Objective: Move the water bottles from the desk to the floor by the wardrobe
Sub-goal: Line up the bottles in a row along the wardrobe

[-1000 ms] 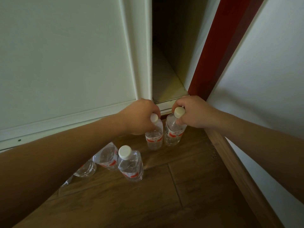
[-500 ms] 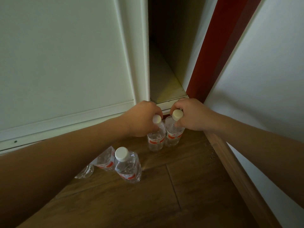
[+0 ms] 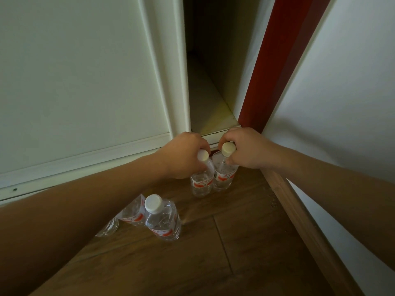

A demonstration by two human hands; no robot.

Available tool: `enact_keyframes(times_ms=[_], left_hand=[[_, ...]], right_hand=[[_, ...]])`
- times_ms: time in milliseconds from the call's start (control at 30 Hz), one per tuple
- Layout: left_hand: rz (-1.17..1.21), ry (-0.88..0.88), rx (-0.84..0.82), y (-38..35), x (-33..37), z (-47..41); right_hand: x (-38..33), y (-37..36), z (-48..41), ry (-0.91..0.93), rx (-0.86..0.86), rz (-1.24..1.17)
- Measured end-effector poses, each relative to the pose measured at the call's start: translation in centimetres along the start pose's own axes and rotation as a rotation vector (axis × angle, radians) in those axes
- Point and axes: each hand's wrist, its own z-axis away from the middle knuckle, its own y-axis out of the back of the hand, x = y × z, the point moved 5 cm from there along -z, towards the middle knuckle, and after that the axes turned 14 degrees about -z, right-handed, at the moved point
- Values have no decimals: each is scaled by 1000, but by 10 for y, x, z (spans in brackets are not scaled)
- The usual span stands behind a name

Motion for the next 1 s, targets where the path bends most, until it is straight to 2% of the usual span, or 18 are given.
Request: enact_keyframes(times_ms=[1000], left_hand=[[47, 3, 32, -2, -5, -3]], right_hand=[[1, 4, -2, -15, 29, -20]])
